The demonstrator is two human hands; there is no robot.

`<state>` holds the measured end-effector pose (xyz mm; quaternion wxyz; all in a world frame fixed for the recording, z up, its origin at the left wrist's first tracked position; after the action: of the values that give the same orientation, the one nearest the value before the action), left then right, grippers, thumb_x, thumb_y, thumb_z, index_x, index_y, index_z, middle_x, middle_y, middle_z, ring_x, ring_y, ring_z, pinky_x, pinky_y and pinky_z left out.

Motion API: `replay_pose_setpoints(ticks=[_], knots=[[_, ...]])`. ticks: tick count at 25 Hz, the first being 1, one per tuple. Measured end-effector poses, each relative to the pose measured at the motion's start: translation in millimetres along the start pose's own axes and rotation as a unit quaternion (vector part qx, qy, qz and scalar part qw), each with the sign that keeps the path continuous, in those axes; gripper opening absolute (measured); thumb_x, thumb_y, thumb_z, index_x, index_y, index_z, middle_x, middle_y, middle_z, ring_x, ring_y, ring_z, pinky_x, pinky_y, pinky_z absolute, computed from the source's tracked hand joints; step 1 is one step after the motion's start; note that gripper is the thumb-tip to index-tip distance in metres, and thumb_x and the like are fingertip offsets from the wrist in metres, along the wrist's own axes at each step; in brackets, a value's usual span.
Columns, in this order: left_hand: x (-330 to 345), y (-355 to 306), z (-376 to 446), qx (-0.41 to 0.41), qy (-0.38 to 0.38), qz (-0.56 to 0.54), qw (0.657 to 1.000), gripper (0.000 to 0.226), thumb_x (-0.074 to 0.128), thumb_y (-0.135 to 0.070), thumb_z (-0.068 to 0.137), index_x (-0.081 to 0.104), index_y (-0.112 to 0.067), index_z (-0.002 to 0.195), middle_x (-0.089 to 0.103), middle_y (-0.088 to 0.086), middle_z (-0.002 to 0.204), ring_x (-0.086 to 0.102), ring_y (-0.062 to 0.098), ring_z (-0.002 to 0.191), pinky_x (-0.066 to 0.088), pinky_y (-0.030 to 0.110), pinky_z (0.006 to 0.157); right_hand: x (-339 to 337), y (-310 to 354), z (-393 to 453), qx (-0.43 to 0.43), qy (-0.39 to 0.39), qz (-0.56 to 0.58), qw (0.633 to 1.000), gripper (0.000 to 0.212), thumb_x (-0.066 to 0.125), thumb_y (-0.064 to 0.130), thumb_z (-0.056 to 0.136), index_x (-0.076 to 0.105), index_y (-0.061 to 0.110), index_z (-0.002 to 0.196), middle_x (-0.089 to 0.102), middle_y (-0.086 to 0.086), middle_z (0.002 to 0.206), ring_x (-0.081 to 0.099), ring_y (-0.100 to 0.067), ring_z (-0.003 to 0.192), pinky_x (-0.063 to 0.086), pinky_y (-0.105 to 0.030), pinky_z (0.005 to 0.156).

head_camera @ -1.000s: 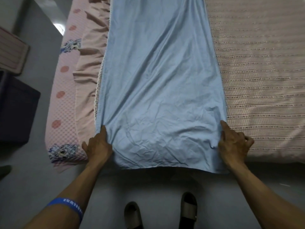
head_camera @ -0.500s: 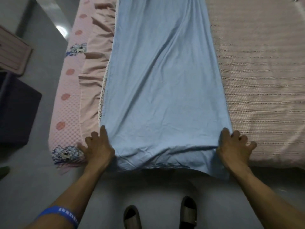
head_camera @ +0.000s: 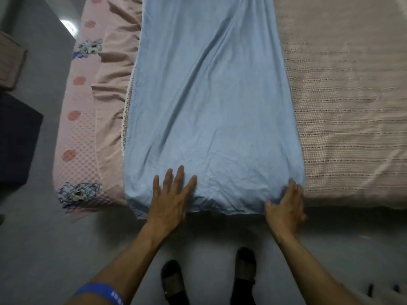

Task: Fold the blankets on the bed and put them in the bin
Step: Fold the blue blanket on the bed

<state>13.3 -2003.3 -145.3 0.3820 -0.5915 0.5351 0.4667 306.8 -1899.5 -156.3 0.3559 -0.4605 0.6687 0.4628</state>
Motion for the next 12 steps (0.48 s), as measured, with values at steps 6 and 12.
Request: replay_pose_setpoints(ticks=[6,12], knots=[[64.7,-16.6,-74.7,0.004,0.296,0.021,0.955,0.053,0.065,-0.034,0.072,0.064,-0.021,0.123,0.059,0.006,0.133,0.056,0.030,0.120,-0.002,0.057,0.113,51.7,-44.5,-45.1,-0.084,0.236,-0.345,0.904,0.064,0.051,0.036,0.091,0.031,0.025,0.151,0.032,-0.008,0.157,0.037,-0.037,0.138,0.016,-0.067,0.112],[-64.2,13.7,-47.0,-0.058,0.108,-0.050,0.991,0.082,0.073,-0.043,0.040,0.060,-0.023,0.119,0.073,0.009,0.099,0.071,0.030,0.082,0.028,0.054,0.091,-63.1,115.0,-35.6,-0.189,0.107,-0.203,0.955,0.075,0.085,0.043,0.046,0.069,0.027,0.117,0.059,-0.012,0.134,0.063,-0.039,0.110,0.044,-0.067,0.089]])
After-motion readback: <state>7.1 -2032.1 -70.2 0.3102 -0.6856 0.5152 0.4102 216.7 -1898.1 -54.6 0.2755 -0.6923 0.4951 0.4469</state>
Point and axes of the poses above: each hand's wrist, its own z-axis towards the middle knuckle, its own x-axis out of the palm, y = z × x, the point moved 7 cm from there along z, towards the middle knuckle
